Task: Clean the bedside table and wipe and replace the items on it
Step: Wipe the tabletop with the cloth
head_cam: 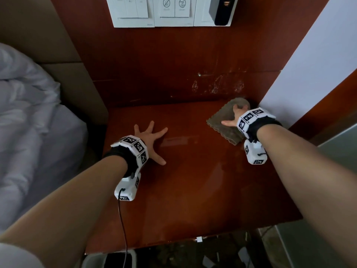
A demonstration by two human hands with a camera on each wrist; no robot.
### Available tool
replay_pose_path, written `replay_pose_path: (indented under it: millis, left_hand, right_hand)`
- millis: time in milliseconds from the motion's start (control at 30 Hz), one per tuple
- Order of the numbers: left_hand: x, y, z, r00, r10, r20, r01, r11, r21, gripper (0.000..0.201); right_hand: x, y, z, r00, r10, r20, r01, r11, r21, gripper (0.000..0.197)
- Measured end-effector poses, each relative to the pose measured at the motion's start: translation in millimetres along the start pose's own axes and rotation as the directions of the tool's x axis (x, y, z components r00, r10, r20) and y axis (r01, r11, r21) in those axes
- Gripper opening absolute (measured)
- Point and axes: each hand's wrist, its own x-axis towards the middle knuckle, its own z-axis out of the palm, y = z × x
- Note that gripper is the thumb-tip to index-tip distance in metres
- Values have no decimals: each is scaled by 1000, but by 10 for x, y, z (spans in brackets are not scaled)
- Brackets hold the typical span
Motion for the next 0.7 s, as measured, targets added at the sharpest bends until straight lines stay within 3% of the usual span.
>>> replay_pose_path:
  millis: [200,700]
  left_hand:
    - [25,11,-10,1000,-12,-11,12,1000,11,117]
    - [-135,65,65,993,-51,-107,63,992,108,109]
  right_hand:
    - [-64,11,45,1000,-21,-13,21,1000,-21,99]
    - [-432,302,339,998,8,-63,-14,994,-104,99]
